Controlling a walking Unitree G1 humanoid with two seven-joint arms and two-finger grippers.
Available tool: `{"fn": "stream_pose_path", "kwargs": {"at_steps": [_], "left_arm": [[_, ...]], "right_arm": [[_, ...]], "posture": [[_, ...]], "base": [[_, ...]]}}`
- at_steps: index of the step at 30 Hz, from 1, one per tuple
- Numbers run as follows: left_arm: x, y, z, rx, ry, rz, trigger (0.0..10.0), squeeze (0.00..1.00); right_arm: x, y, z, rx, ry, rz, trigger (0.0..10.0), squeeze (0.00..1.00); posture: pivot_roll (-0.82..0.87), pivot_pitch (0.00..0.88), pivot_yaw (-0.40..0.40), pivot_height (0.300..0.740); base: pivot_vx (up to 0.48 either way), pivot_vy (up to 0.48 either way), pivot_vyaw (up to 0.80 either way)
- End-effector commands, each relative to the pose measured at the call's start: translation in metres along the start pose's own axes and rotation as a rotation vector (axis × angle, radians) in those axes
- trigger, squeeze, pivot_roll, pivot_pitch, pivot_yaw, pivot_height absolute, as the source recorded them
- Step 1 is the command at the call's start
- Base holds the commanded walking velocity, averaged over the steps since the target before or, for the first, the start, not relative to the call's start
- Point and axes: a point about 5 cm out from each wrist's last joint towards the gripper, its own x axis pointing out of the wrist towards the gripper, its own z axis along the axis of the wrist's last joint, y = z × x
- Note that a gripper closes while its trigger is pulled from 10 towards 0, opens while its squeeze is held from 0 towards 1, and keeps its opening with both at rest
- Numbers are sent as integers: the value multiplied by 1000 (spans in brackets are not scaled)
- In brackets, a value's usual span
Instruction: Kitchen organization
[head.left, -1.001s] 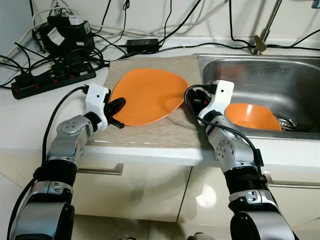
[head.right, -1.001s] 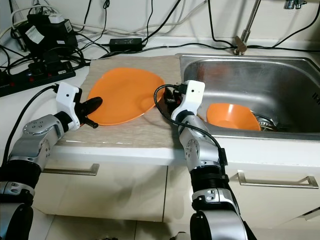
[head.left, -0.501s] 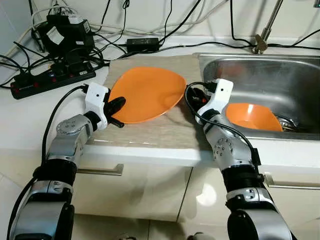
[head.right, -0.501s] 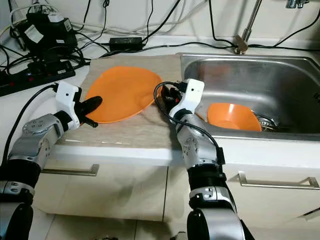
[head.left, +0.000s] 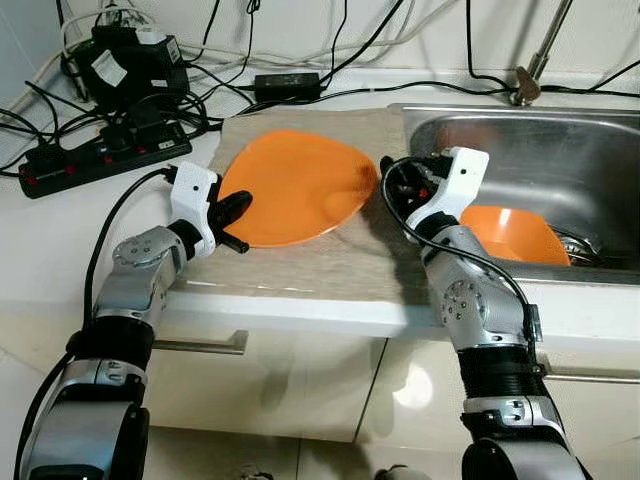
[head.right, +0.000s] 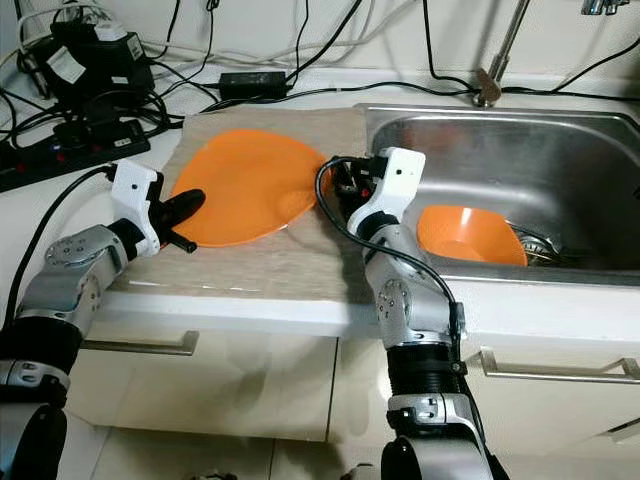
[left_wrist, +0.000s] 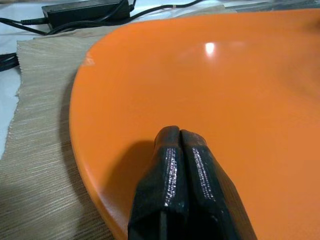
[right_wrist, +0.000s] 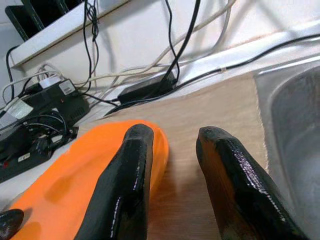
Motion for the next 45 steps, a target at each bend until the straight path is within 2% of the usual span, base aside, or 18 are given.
{"fn": "stream_pose_path", "kwargs": {"at_steps": [1,6,10,17,33,45], "left_arm": [[-6,-3,-33,-36,142,5,10000,0],[-6,-3,-33,-36,142,7,10000,0],[-6,-1,-33,-34,145,11,10000,0],[-6,0,-33,-33,145,13,10000,0],[-8,2,-33,-39,141,19,10000,0],[-8,2,-31,-37,135,21,10000,0]], "right_arm": [[-2,2,0,-14,7,4,10000,0],[-6,1,-1,2,27,1,10000,0],[-5,-4,-8,76,57,-30,10000,0],[-2,-6,-11,97,67,-37,10000,0],[16,4,-8,164,50,17,10000,0],[24,12,-19,199,86,33,10000,0]], "posture": [[-49,33,23,715],[-48,33,24,715],[-45,32,27,715],[-44,31,29,715],[-33,26,29,715],[-30,26,31,715]], "base": [[0,0,0],[0,0,0],[0,0,0],[0,0,0],[0,0,0],[0,0,0]]}}
